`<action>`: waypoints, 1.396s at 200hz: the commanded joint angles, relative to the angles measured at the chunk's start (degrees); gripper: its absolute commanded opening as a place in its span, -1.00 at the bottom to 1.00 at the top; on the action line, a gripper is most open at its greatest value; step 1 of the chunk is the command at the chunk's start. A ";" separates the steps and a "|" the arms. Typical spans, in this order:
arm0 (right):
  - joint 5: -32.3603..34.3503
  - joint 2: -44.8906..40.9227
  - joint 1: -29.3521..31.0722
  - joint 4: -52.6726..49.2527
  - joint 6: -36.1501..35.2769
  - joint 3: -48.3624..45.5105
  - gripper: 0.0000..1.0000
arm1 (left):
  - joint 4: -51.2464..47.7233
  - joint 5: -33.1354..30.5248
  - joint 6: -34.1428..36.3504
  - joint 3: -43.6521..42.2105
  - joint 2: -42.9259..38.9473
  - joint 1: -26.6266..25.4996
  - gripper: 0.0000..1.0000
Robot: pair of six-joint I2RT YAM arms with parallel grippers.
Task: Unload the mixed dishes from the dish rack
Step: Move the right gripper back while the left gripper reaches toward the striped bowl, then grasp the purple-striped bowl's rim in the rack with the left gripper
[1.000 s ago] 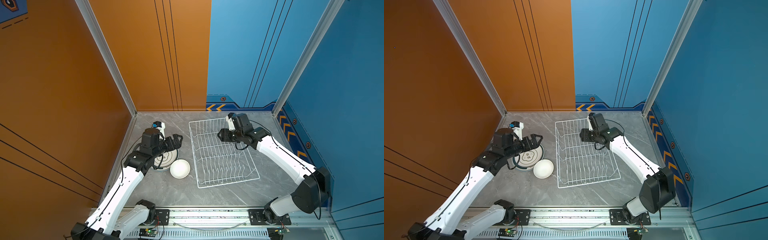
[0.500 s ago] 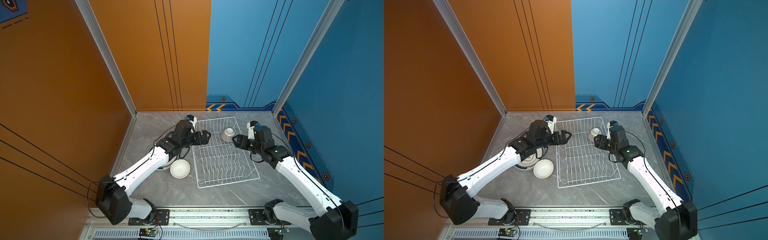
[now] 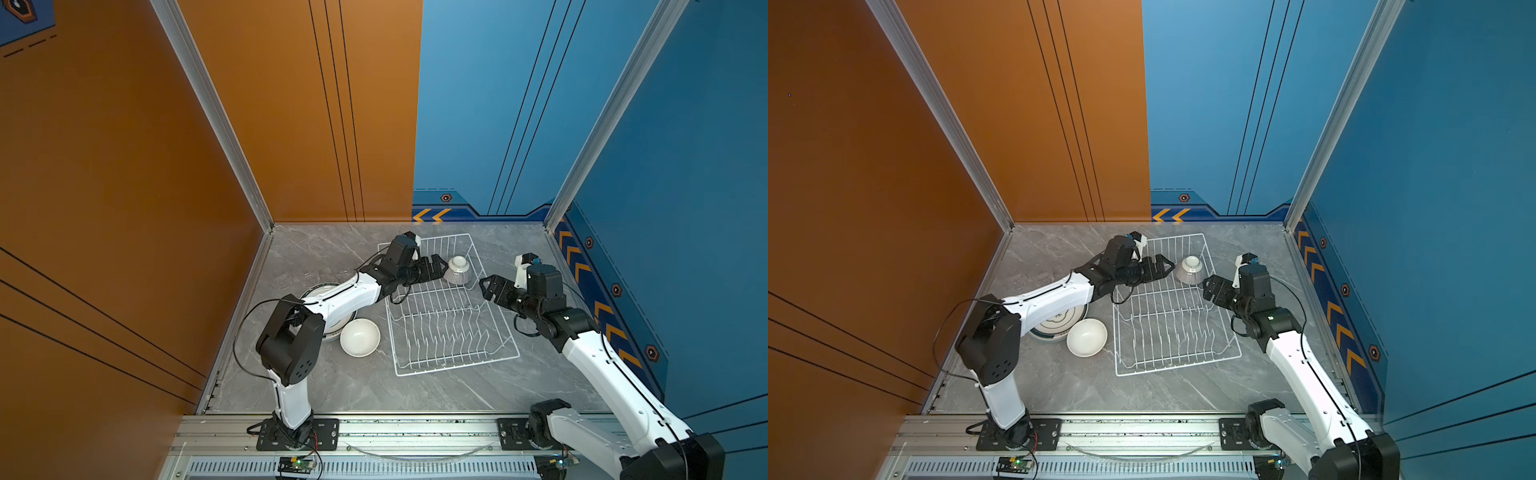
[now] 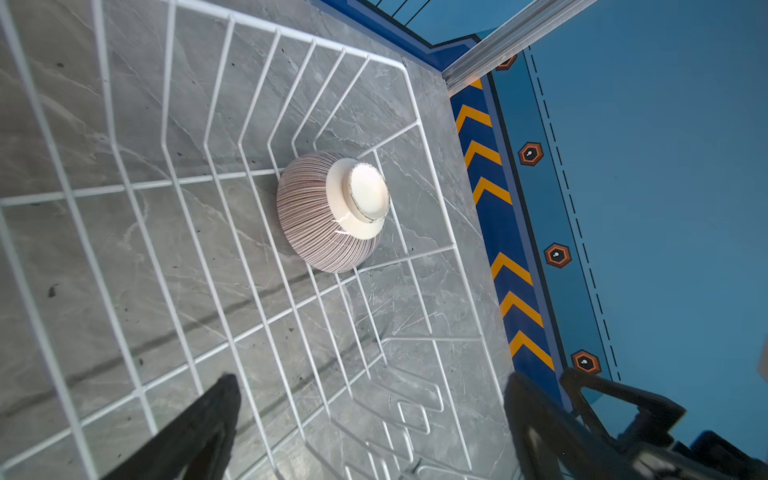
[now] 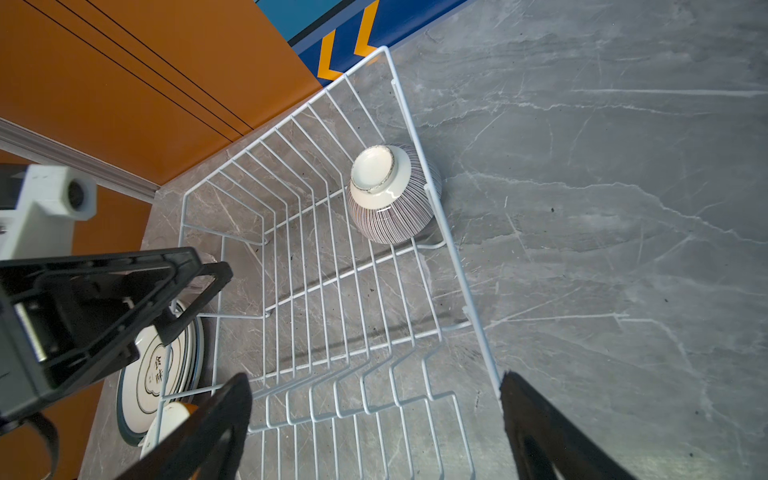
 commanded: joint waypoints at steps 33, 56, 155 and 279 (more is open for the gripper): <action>-1.97 0.10 -1.09 4.59 1.16 -2.93 0.91 | 4.79 2.70 -5.60 6.92 7.99 -0.64 0.89; -1.97 -0.26 -1.57 4.92 1.17 -3.62 0.91 | 5.70 1.45 -7.81 8.26 10.72 -0.82 0.88; -2.94 -1.66 -2.12 9.05 2.32 -7.04 0.96 | 8.54 -0.90 -12.99 12.33 18.56 -1.59 0.95; -2.08 -1.05 -4.62 10.20 1.31 -8.92 1.00 | 11.05 -0.54 -17.43 16.29 24.08 -1.72 0.96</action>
